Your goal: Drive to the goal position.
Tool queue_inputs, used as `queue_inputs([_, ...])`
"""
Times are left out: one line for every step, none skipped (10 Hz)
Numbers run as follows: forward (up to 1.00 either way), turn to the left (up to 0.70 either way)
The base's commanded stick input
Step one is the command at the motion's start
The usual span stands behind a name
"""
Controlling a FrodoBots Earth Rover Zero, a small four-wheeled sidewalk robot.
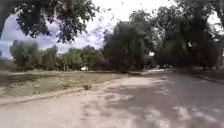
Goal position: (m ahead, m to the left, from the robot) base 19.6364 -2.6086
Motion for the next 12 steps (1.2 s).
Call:
queue_inputs([0.85,-0.34])
queue_inputs([0.85,-0.34])
queue_inputs([0.85,-0.34])
queue_inputs([0.85,-0.34])
queue_inputs([0.85,-0.34])
queue_inputs([0.85,-0.34])
queue_inputs([0.85,-0.19])
queue_inputs([0.85,0.00])
queue_inputs([0.85,0.00])
queue_inputs([0.85,0.00])
queue_inputs([0.85,0.00])
queue_inputs([0.85,0.00])
